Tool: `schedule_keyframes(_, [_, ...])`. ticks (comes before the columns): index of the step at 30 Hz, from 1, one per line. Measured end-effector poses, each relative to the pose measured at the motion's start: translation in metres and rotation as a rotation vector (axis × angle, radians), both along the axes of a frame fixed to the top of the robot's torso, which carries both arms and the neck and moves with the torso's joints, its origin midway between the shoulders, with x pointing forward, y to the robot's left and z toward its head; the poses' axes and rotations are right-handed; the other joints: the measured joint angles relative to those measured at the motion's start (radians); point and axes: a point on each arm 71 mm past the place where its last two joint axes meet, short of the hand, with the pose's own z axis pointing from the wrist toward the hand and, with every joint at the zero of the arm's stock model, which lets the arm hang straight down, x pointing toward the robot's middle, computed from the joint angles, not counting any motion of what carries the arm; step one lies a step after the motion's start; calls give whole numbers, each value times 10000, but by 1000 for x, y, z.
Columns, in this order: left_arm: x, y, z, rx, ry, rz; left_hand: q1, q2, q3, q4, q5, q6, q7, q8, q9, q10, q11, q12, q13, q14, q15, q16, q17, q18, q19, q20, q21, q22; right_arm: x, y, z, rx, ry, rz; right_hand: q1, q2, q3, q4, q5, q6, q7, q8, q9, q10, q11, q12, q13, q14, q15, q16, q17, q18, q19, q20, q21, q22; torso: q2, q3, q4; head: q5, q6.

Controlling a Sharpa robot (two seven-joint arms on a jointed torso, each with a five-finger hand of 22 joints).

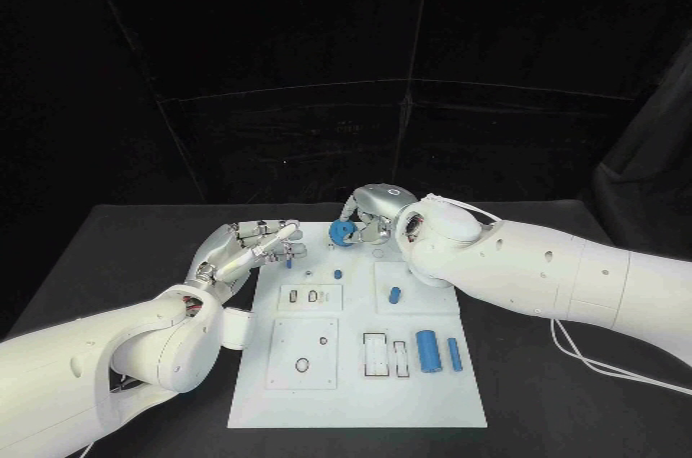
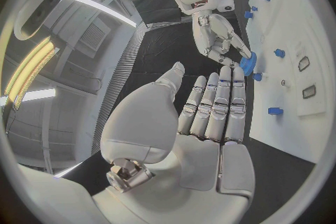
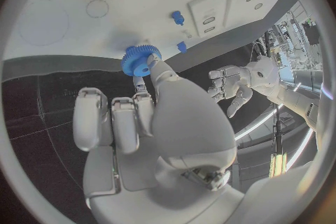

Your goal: Assemble the parts on the task board

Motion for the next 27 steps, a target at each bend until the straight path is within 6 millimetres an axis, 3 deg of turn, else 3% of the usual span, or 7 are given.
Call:
schedule_keyframes(8, [0,0,0,-4,3,-14,0,0,0,0,0,0,0,0,0,0,0,0,0,0,0,0,1,0,0,0,0,1,-1,18,-13,-139,205,172,-81,0,79,31,-39,1,0,-80,0,6,-7,-1,3,0,1,0,0,1,0,0,0,-1,2,8,-18,37,-41])
schedule_keyframes(17, [0,-1,0,-8,5,-24,0,0,0,0,0,0,0,0,0,0,0,0,0,0,0,0,1,-1,0,0,0,1,-1,27,-18,-292,313,272,-334,-248,165,27,-61,119,3,-248,3,-7,6,-151,-6,0,1,0,-1,1,37,38,0,-1,2,17,-29,64,-79])
schedule_keyframes(20, [0,-1,0,-8,6,-26,0,0,0,1,0,0,0,0,0,0,0,0,0,0,0,0,1,0,0,0,0,2,-1,29,-17,-332,286,252,-535,-395,167,28,-61,256,4,-459,34,-148,147,-342,-10,-2,5,0,-1,1,37,38,0,-1,2,20,-35,76,-82])
schedule_keyframes(21, [0,-1,0,-9,6,-27,0,0,0,0,0,0,0,0,0,0,0,0,0,0,0,0,1,0,0,0,0,2,0,29,-18,-347,277,235,-626,-421,170,31,-61,241,-5,-533,253,-208,200,-428,-6,-16,33,0,-1,1,39,45,0,-1,1,21,-38,77,-82])
schedule_keyframes(27, [0,-1,0,-10,7,-32,0,0,0,1,0,0,0,0,0,0,0,0,0,0,0,0,1,0,0,0,0,2,2,28,-22,-480,289,36,-935,-568,146,184,-104,-438,118,-832,402,-500,348,-865,-5,1,189,-37,-1,1,-34,183,0,-2,-2,23,-41,71,-73])
